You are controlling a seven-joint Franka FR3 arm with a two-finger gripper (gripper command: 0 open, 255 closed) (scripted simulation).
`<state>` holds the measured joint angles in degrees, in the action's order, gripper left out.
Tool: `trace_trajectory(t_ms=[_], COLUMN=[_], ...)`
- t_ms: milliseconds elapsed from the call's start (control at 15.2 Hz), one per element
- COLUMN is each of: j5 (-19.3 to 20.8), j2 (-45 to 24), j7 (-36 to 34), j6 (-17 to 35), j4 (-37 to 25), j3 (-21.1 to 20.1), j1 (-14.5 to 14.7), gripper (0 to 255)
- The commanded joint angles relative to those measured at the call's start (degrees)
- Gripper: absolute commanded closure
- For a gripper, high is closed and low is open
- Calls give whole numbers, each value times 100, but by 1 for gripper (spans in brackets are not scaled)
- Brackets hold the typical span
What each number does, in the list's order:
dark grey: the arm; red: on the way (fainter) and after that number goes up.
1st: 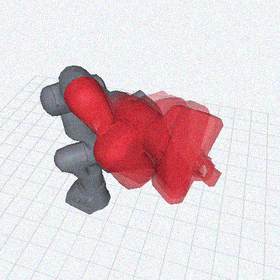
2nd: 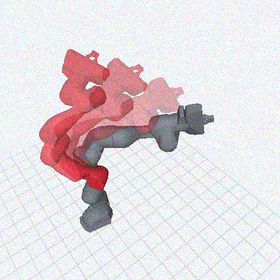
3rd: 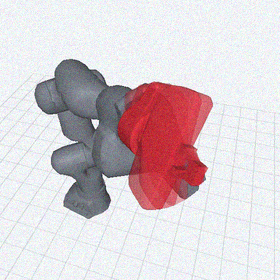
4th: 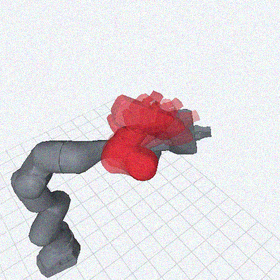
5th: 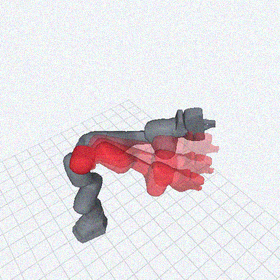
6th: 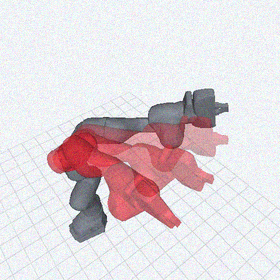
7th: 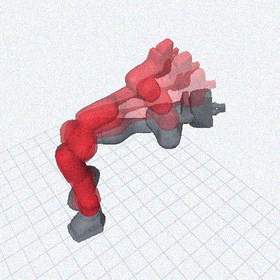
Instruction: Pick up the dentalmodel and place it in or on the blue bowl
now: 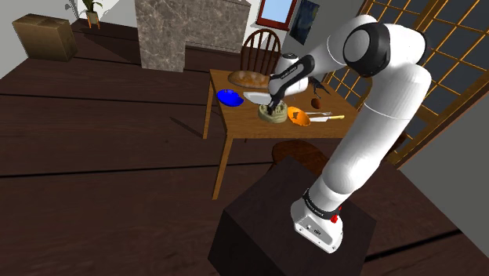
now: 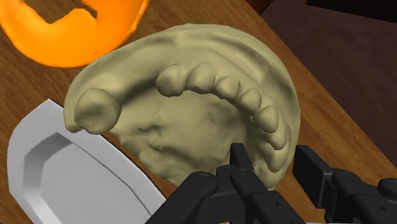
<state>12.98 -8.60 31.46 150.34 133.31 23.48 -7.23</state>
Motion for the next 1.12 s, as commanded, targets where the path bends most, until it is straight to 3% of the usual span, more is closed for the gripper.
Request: trace_trajectory(t_ms=[0, 1056], j5=[38, 212], j2=[137, 962], j7=[-10, 16], j6=[-167, -1342], j4=[-44, -428], j3=[10, 0], j1=[19, 89], gripper=[255, 255])
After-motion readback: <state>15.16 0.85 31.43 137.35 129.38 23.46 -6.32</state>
